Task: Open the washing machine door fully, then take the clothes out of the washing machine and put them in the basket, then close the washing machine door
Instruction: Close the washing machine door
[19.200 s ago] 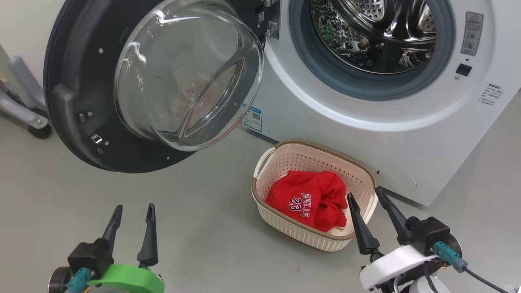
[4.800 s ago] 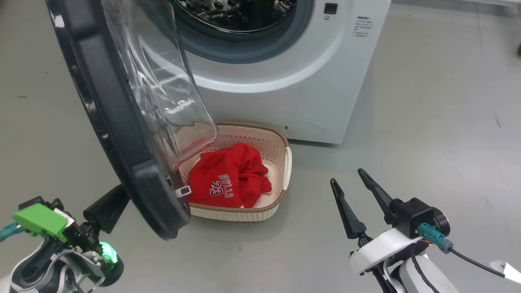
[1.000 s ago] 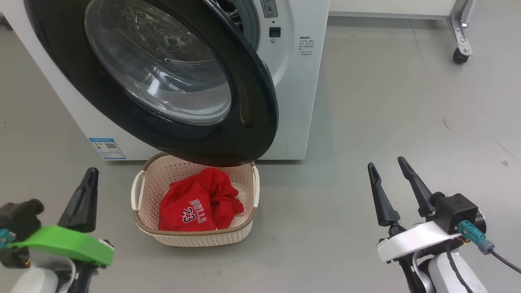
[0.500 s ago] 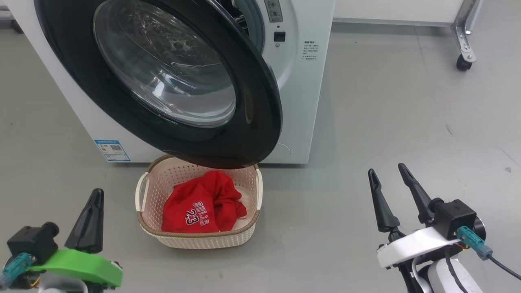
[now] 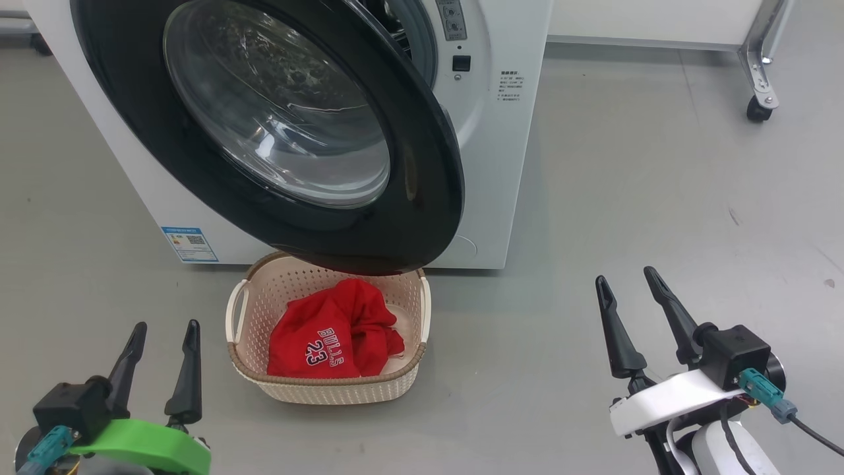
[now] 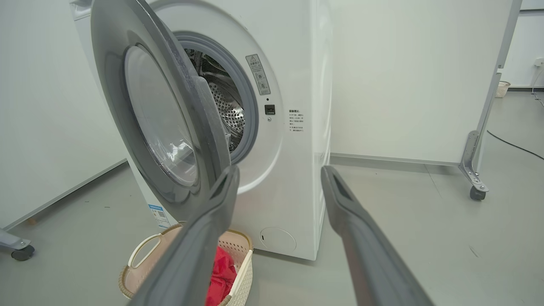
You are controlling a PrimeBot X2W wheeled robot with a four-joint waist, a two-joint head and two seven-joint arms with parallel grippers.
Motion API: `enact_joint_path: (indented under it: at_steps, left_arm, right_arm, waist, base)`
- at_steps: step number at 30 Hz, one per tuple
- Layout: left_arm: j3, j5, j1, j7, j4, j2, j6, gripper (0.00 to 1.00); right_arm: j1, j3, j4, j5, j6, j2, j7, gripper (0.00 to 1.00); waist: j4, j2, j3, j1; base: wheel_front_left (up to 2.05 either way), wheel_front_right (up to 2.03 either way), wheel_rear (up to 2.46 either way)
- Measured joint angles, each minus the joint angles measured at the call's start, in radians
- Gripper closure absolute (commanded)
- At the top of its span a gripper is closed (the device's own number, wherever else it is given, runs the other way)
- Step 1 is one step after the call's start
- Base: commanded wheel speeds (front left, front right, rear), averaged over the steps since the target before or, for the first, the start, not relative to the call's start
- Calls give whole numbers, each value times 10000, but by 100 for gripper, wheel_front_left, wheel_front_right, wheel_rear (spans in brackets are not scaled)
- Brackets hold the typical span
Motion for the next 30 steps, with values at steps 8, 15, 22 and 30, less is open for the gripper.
enact_joint_path:
  at_steps: [8, 15, 22, 30]
  left_arm:
    - [347, 336, 35, 0, -213, -251, 4, 0]
    - [518, 591, 175, 0, -299, -418, 0, 0]
    - [568, 811, 283, 0, -305, -504, -21, 0]
    - [587, 982, 371, 0, -249, -585, -117, 0]
  right_arm:
    - [91, 0, 2, 0, 2, 6, 0, 0]
    - [97, 0, 19, 0, 2, 35, 0, 0]
    - [105, 0, 19, 0, 4, 56, 0, 0]
    - [130, -23, 17, 0, 4, 63, 0, 0]
  waist:
    - [34, 0, -16, 0]
    - [14, 0, -59, 0]
    - [-28, 0, -95, 0]
    - [-77, 0, -122, 0]
  base:
    - [0, 0, 0]
    - [0, 0, 0]
    - [0, 0, 0]
    - [0, 0, 0]
